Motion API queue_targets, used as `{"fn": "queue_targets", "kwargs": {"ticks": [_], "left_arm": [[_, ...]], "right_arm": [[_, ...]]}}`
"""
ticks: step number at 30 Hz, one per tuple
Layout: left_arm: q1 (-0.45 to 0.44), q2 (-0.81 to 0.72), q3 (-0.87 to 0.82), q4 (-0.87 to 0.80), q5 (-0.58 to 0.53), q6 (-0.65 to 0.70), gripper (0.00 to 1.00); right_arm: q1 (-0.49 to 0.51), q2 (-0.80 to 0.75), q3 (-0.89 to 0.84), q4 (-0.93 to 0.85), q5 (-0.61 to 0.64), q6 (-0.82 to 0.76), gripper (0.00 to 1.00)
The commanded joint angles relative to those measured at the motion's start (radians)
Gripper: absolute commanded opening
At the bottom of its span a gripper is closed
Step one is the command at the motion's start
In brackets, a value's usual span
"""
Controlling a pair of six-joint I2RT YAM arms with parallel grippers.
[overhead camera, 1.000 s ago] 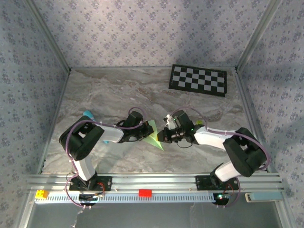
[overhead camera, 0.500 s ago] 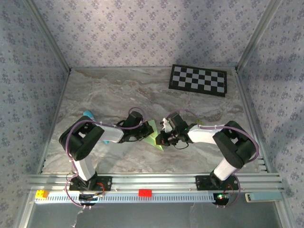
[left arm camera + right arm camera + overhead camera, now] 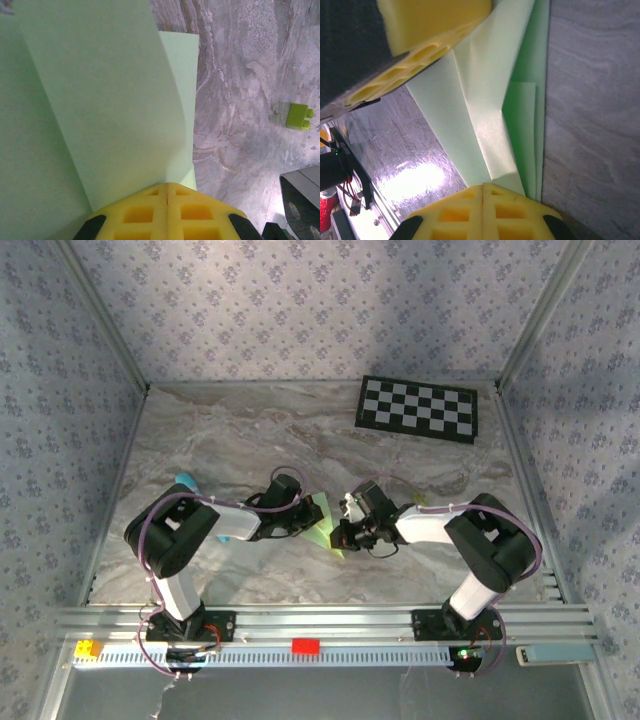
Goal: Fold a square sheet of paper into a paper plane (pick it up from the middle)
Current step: Fourth fold the wing at the center of the table.
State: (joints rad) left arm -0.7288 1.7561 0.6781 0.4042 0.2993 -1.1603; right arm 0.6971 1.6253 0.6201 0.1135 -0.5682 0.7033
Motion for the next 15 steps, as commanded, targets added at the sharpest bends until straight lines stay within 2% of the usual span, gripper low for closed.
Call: {"fn": "queue_targets", "kwargs": {"ticks": [1, 15], "left_arm": [[-0.003, 0.028, -0.018, -0.059, -0.026, 0.016, 0.01], [-0.003, 0.026, -0.027, -0.071, -0.040, 0.017, 0.01]], "right_arm": [[-0.004, 0.002, -0.036, 0.004, 0.002, 0.014, 0.04], [-0.003, -0.088, -0.141, 0.006, 0.008, 0.013, 0.04]]}}
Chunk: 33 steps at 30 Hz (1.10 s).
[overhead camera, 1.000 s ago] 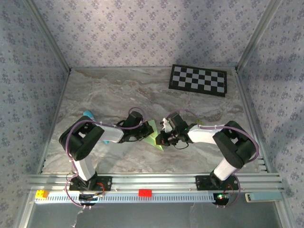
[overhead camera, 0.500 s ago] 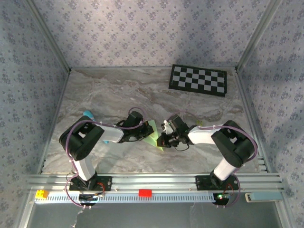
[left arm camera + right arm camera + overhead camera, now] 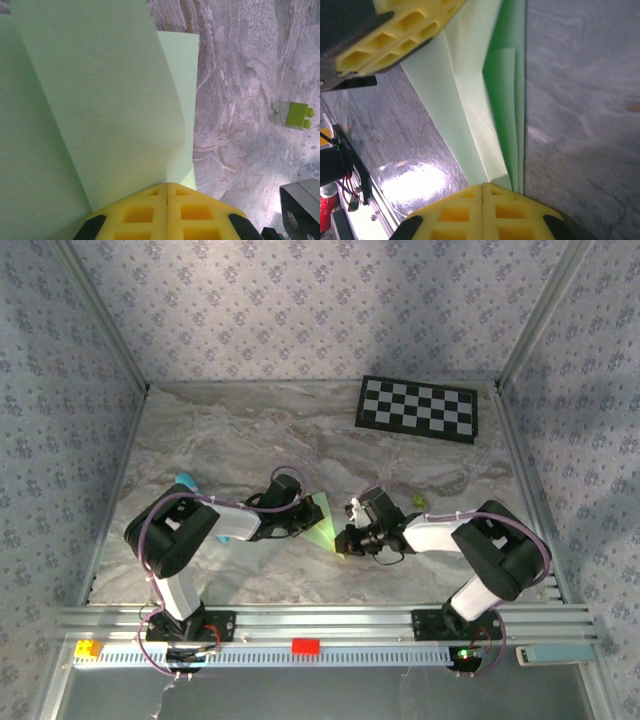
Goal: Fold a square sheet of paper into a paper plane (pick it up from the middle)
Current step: Fourth fold the wing at the center of the table.
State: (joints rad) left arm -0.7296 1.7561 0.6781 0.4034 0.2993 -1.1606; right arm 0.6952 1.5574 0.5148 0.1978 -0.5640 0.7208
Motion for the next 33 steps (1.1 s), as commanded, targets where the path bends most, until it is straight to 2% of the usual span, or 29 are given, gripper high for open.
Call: {"fn": "queue_targets", "kwargs": {"ticks": [1, 13, 25, 33], "left_arm": [[-0.001, 0.026, -0.027, -0.069, -0.041, 0.017, 0.01], [0.000, 0.025, -0.031, -0.072, -0.043, 0.016, 0.01], [0.000, 0.022, -0.031, -0.069, -0.040, 0.017, 0.01], [0.000, 0.025, -0.028, -0.070, -0.038, 0.018, 0.01]], "right_arm": [[-0.002, -0.026, -0.042, -0.086, 0.007, -0.008, 0.04], [-0.003, -0.082, -0.087, -0.192, 0.044, -0.076, 0.03], [-0.008, -0.223, -0.007, -0.213, 0.016, -0.052, 0.04], [-0.004, -0.100, 0.128, -0.190, 0.012, -0.035, 0.06]]}}
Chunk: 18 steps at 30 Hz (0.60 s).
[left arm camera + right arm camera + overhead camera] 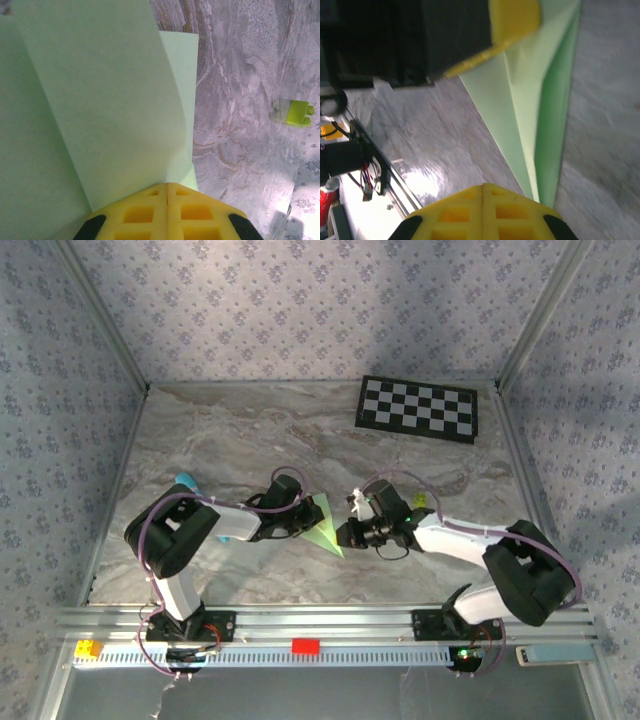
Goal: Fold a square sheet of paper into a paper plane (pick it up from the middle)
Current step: Fourth fold the wing at the center of the table.
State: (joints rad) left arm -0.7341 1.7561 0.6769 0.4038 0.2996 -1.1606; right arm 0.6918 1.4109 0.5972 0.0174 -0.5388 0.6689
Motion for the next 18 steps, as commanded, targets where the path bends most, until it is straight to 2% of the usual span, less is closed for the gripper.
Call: {"fn": "queue_targets", "kwargs": {"ticks": [1, 11, 18], "left_arm": [[0.004, 0.026, -0.025, -0.071, -0.039, 0.018, 0.01], [0.005, 0.029, -0.021, -0.072, -0.034, 0.020, 0.01], [0.005, 0.026, -0.021, -0.077, -0.036, 0.023, 0.01]], "right_arm": [[0.004, 0.069, 0.065, -0.010, -0.015, 0.017, 0.06], [0.021, 0.227, 0.160, -0.007, 0.000, 0.035, 0.08], [0.016, 0.272, 0.165, -0.039, 0.032, 0.033, 0.08]]}}
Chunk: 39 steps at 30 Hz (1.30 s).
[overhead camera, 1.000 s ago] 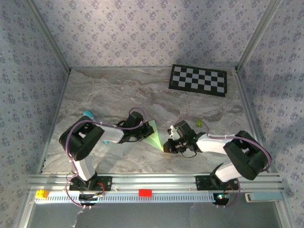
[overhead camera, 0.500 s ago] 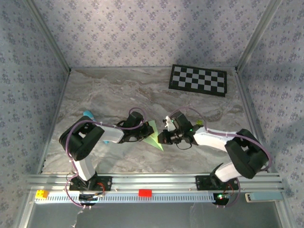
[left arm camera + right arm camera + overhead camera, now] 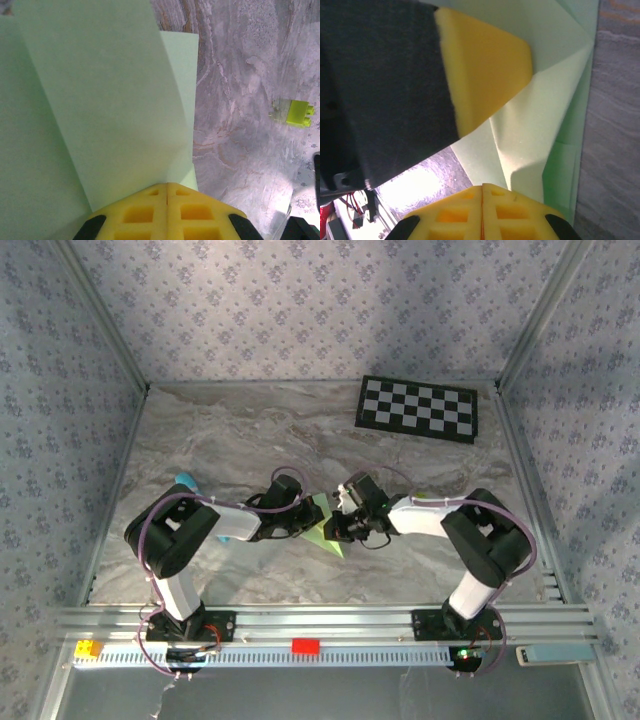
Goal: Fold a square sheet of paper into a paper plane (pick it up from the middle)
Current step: Fourth fold the wing at the center of the table.
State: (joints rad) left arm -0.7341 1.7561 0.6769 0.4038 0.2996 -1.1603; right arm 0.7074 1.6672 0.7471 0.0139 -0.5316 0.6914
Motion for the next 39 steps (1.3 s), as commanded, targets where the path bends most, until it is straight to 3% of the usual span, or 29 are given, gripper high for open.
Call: {"fn": "queue_targets", "kwargs": {"ticks": [1, 15, 20, 28, 39], "left_arm": [[0.004, 0.024, -0.021, -0.079, -0.036, 0.023, 0.01], [0.015, 0.004, 0.017, -0.108, -0.025, 0.065, 0.02], [0.019, -0.056, 0.050, -0.139, -0.013, 0.105, 0.08], [-0.005, -0.129, 0.054, -0.215, 0.000, 0.150, 0.07], [-0.027, -0.010, 0.096, -0.162, 0.051, 0.152, 0.06]], "right_arm": [[-0.004, 0.016, 0.003, -0.034, 0.029, 0.013, 0.08], [-0.031, 0.029, -0.159, 0.118, -0.009, 0.108, 0.07], [-0.041, 0.021, -0.172, 0.116, 0.000, 0.116, 0.05], [-0.047, 0.032, -0.164, 0.113, 0.005, 0.125, 0.02], [-0.048, 0.032, -0.172, 0.112, 0.010, 0.125, 0.01]]}}
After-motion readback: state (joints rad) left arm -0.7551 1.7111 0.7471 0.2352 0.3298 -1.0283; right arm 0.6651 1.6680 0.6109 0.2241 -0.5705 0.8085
